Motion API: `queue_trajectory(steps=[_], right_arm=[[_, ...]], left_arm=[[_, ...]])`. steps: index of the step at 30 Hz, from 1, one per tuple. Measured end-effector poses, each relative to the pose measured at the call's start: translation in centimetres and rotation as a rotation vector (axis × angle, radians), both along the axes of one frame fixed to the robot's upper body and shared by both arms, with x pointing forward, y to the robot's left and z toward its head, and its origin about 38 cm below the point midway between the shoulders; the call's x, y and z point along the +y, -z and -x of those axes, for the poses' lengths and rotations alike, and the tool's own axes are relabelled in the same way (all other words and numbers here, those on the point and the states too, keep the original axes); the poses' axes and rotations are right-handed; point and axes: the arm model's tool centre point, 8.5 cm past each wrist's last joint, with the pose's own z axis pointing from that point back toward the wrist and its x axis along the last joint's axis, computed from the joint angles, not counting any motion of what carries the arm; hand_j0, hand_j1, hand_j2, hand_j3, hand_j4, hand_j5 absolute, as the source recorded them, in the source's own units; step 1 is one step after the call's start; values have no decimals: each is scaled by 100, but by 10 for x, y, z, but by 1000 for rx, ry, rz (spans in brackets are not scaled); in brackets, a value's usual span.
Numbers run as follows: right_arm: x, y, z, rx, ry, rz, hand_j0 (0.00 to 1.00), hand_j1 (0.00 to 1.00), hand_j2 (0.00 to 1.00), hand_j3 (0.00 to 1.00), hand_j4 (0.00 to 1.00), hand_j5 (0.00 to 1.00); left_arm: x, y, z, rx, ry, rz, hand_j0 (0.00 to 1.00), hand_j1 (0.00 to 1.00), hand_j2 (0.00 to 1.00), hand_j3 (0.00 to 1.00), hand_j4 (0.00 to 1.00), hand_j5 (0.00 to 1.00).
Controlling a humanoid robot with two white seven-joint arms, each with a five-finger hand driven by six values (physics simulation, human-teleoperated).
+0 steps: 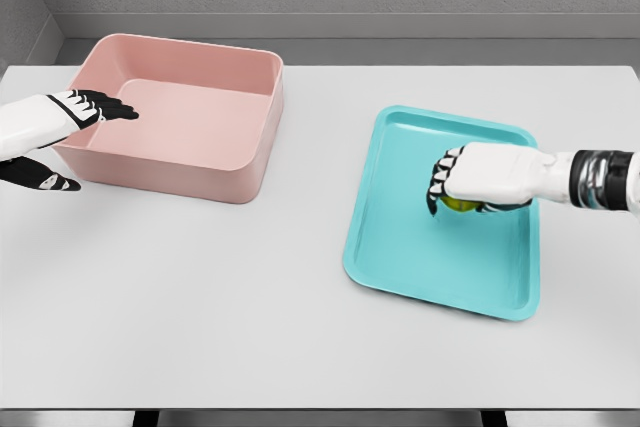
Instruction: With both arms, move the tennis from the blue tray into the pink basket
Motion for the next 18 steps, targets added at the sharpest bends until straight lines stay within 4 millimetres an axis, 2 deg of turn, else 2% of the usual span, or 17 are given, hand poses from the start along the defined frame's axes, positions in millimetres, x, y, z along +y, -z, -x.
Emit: queue_trajectory(steps=[11, 13, 18], right_arm=[[19, -4, -2, -11, -63, -12, 57, 57, 57, 57, 57, 57], [23, -12, -4, -30, -80, -12, 57, 57, 57, 57, 57, 57], [34, -9, -3, -22, -113, -16, 57, 57, 57, 57, 57, 57]], left_arm=[[1, 0, 0, 1, -2, 0, 100, 100, 100, 100, 100, 100], [1, 0, 0, 0, -3, 0, 100, 100, 100, 100, 100, 100], [1, 0, 0, 1, -3, 0, 100, 100, 100, 100, 100, 100]])
